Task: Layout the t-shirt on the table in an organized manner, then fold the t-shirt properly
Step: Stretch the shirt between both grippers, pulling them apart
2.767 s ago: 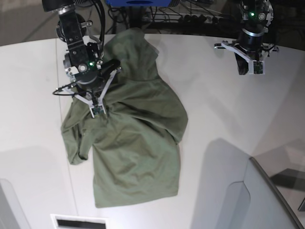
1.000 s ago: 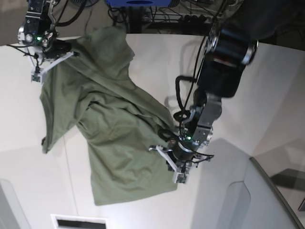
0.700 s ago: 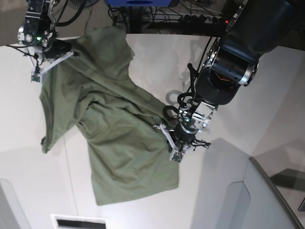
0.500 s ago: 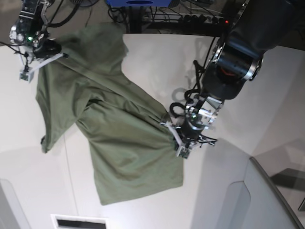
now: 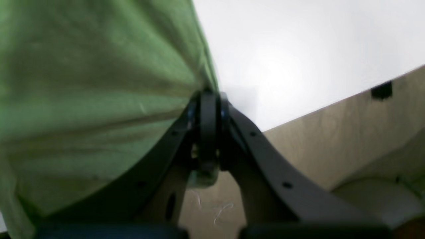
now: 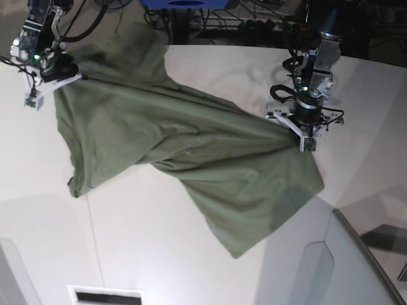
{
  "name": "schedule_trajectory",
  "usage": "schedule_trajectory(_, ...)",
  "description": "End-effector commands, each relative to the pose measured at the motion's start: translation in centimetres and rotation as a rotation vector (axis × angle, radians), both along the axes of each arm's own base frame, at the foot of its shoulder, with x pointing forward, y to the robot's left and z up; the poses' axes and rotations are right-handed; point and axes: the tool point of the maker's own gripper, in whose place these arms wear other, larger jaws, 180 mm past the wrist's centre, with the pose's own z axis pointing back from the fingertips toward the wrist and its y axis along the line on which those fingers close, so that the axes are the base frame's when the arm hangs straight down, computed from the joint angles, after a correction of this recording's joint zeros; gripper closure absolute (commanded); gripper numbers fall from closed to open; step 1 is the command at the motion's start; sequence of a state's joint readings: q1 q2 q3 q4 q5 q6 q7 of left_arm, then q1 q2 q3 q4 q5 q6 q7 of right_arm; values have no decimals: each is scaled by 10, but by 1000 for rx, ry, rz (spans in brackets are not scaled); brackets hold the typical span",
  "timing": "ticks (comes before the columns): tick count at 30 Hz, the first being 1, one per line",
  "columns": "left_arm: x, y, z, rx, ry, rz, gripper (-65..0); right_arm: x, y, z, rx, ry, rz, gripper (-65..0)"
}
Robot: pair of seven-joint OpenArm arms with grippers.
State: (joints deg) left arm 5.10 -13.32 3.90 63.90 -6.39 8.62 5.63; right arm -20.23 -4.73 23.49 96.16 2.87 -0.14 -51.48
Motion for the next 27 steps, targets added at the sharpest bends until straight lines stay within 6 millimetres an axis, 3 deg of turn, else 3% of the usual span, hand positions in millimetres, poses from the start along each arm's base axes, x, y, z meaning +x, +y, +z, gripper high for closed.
schedule_trajectory(1,10,3,15,-2,-35,8,0,5,-7,4,-24,-14,-6,-15)
schedule_trajectory(5,28,0,46,-20,-81,22,0,14,-8,12,-36,-43,11,-63)
schedule_trajectory(9,53,-1,88,-38,-150,34,0,41,-30,52,-135,-169,47,-261)
schedule_trajectory(11,66,-3,109,-44,-191,34,-71,60,-31,70,-167,-221,95,-362)
schedule_trajectory(13,76,-3,116,-46,-203,36,-168,85,-30,83,-198,-263,178,-405)
schedule_trajectory(15,85,1,112,-38,-192,43,-221,116,-19,86,-198,-283,291,-389)
schedule_trajectory(17,93,10,96,-34,-147,69,-222,152,-14,82,-173,-289,351,-377)
schedule_trajectory(20,100,22,71,-37,-73,109,-207,189,-21,68,-109,-262,355,-375)
schedule_trajectory(24,100,29,55,-34,-23,132,-189,225,-28,56,-23,-277,312,-369)
schedule_trajectory(27,95,31,50,-30,-8,134,-174,237,-32,46,7,-296,284,-369)
